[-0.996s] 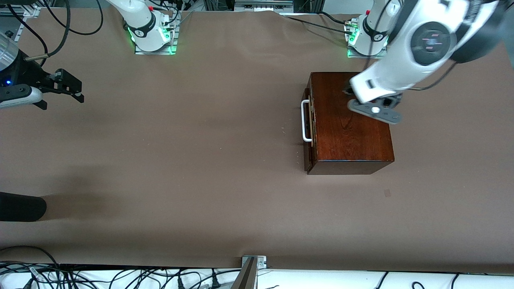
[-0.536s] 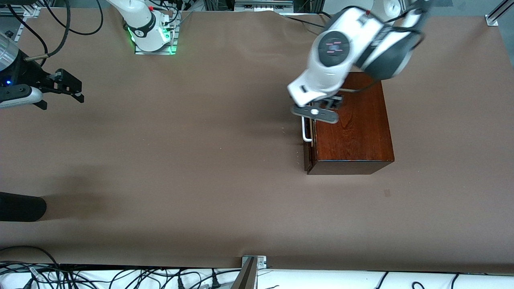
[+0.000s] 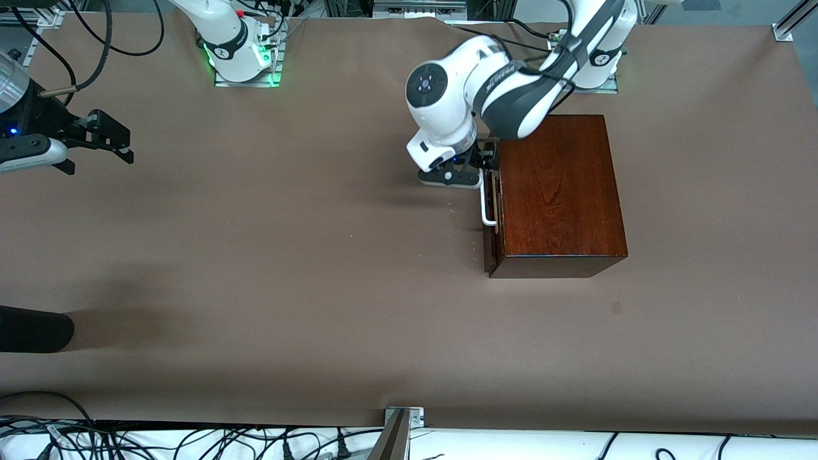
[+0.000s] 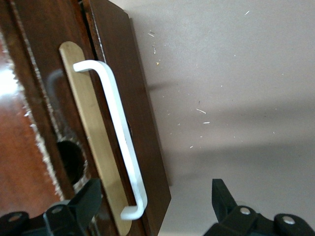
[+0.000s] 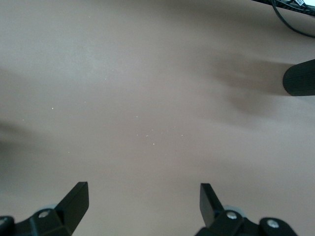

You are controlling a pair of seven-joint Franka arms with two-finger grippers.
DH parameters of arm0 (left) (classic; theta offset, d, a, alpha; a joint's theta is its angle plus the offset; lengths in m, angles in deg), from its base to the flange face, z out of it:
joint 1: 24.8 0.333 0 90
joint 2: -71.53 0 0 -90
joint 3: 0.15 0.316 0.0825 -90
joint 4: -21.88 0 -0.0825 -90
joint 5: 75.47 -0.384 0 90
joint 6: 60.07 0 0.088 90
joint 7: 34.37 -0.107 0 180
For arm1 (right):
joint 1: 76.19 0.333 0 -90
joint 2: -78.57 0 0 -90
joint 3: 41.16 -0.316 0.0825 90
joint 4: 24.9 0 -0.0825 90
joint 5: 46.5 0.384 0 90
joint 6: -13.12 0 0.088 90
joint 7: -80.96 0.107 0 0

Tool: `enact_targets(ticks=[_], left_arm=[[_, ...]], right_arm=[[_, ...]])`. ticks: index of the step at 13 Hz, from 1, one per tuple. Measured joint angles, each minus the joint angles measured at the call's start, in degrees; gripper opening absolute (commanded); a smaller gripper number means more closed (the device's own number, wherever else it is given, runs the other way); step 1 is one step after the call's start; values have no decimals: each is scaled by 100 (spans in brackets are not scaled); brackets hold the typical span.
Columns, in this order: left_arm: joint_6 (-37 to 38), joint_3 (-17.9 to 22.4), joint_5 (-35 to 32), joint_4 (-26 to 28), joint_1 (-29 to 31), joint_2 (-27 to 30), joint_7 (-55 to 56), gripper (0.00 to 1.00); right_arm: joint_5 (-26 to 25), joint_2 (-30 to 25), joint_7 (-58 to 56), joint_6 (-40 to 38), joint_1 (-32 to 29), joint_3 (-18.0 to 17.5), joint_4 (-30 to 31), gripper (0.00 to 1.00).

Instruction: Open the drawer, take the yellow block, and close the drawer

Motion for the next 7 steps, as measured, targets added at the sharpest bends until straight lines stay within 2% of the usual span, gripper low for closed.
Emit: enact_targets(ticks=[7], left_arm=[[-146, 29, -16, -8, 15, -139, 109, 100]], right_arm=[[0, 0, 0, 0, 0, 0, 0, 100]])
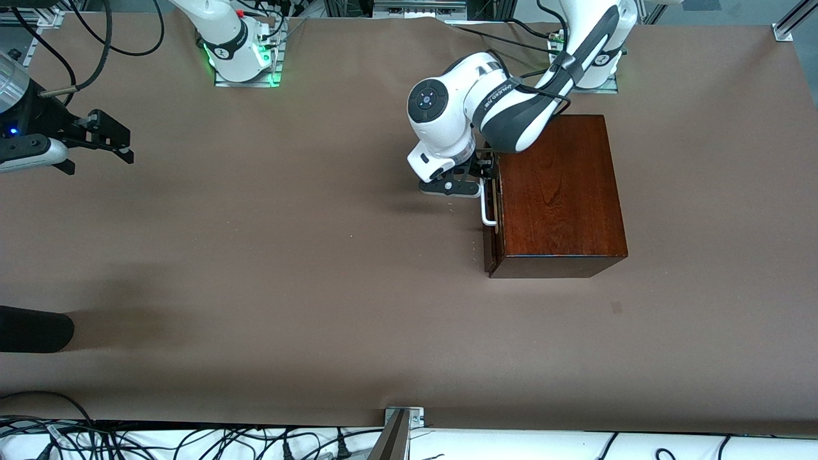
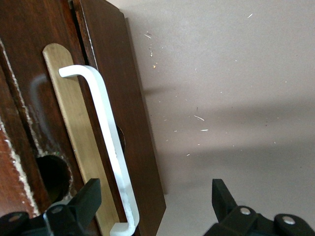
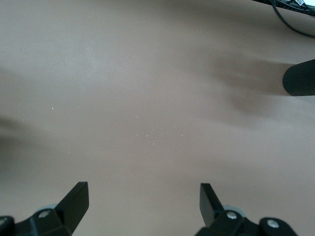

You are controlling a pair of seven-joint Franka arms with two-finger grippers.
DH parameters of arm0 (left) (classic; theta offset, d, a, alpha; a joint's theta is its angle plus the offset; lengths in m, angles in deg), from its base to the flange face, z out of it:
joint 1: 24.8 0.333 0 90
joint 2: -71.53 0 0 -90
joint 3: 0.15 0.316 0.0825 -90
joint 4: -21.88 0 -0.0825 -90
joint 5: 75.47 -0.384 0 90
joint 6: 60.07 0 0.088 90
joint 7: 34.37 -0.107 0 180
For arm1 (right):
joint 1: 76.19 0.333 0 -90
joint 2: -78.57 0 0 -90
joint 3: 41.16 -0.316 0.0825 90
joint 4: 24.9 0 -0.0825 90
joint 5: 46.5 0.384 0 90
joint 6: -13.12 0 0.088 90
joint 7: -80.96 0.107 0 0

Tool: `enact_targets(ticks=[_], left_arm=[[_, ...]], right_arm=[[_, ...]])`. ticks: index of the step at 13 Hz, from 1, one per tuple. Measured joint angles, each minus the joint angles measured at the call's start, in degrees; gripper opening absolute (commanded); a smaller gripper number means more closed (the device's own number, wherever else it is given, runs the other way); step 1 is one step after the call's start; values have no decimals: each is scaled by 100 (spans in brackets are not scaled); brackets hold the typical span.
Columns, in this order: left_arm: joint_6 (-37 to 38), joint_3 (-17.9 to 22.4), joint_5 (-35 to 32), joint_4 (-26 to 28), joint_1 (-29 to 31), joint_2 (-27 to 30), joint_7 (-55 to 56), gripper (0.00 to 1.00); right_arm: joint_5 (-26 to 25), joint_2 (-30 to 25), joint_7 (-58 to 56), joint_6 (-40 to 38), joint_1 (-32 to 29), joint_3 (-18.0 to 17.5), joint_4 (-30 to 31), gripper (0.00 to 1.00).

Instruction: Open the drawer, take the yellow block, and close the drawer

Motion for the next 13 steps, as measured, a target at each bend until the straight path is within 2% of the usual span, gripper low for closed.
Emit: enact_targets(ticks=[7, 10, 13], left_arm=[[2, 37, -150, -93, 51, -1, 30, 100], [2, 75, -547, -81, 52, -41, 100, 100], [-72, 77, -593, -64, 36, -135, 212, 100]], right_arm=[[0, 1, 0, 0, 0, 1, 0, 100], [0, 2, 0, 0, 0, 1, 0, 100], [0, 2, 0, 0, 0, 2, 0, 100]])
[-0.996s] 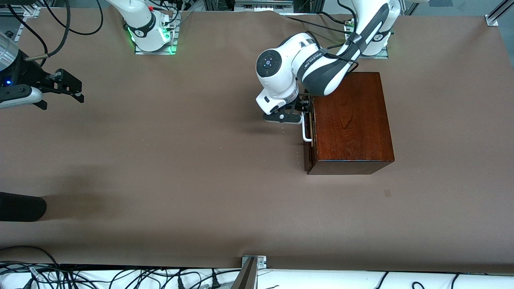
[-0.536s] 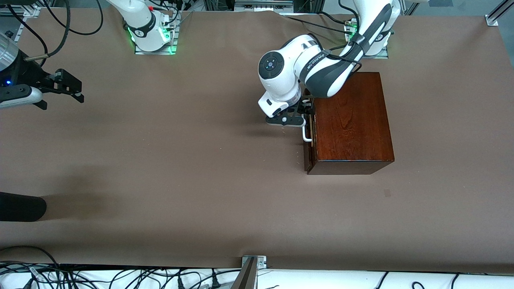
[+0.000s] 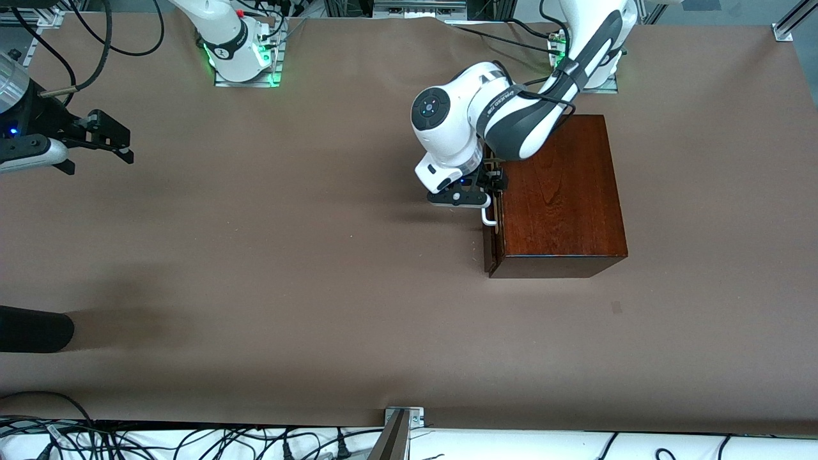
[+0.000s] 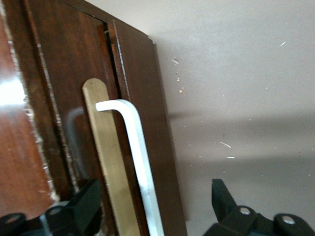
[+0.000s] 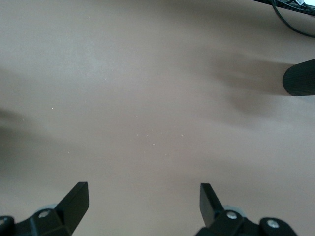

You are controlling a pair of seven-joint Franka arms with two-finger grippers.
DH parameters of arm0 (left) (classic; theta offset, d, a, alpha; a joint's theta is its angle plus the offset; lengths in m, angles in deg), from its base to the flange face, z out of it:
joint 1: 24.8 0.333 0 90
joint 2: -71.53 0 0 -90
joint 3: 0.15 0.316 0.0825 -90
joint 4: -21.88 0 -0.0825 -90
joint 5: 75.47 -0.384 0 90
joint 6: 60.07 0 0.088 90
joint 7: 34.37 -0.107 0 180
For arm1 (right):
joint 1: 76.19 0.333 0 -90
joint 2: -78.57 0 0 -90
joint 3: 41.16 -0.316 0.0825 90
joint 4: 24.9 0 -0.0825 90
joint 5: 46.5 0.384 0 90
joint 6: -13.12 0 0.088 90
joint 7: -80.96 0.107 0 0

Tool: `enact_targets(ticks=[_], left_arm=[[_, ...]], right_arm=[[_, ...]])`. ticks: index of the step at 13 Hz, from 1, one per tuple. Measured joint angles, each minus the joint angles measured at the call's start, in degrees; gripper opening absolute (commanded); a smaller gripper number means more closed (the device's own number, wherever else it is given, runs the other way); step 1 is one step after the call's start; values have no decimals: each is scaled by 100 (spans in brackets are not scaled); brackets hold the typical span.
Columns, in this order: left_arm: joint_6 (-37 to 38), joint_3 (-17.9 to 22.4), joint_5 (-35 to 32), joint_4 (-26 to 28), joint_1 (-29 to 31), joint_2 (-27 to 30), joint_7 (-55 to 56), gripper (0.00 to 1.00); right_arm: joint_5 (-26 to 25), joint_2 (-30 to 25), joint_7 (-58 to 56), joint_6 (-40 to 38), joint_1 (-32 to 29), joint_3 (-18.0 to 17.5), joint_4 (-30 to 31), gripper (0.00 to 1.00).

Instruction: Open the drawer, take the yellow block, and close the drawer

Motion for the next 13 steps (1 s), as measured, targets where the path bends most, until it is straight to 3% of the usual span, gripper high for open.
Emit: enact_targets(ticks=[13], left_arm=[[-444, -10, -43, 246, -88, -202, 676, 100]], right_arm=[[0, 1, 0, 0, 0, 5, 0, 100]])
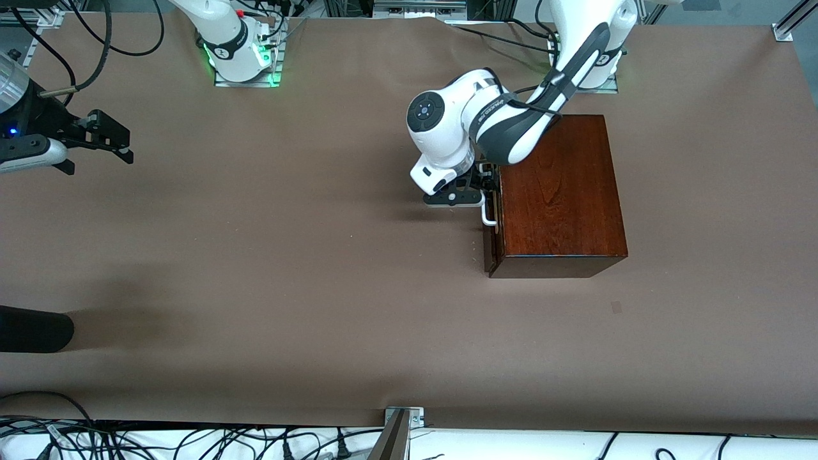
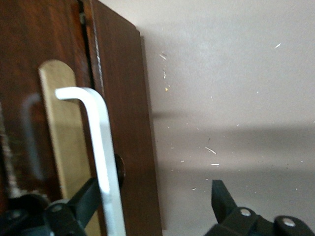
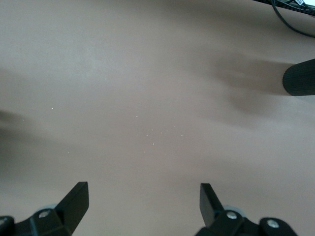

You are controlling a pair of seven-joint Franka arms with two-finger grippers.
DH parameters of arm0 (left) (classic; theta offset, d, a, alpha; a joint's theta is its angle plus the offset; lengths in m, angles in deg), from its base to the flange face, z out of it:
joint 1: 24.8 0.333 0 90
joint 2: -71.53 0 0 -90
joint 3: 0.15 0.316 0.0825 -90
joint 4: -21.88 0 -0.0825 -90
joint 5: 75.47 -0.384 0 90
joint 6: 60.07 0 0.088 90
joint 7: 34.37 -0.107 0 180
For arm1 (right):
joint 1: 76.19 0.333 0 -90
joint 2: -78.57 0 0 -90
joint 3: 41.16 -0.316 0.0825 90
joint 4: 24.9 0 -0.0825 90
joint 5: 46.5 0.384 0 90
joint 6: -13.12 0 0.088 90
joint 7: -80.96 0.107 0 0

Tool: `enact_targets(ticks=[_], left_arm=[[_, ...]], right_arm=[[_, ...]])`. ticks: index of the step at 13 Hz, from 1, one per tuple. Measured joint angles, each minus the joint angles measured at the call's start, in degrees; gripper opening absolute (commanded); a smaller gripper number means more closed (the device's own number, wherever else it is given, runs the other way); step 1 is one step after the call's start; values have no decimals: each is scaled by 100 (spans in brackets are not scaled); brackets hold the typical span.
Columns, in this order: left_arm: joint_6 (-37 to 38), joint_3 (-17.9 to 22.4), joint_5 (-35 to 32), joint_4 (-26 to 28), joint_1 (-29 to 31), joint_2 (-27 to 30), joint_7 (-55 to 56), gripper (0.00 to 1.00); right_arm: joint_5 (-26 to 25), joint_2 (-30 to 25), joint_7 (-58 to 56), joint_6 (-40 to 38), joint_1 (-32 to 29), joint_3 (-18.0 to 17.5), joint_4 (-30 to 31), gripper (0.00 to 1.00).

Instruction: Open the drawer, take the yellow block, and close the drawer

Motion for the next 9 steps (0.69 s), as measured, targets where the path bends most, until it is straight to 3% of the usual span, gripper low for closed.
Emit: enact_targets(ticks=[9], left_arm=[[-262, 7, -42, 78, -85, -132, 229, 100]], right_arm=[[0, 0, 0, 0, 0, 2, 0, 100]])
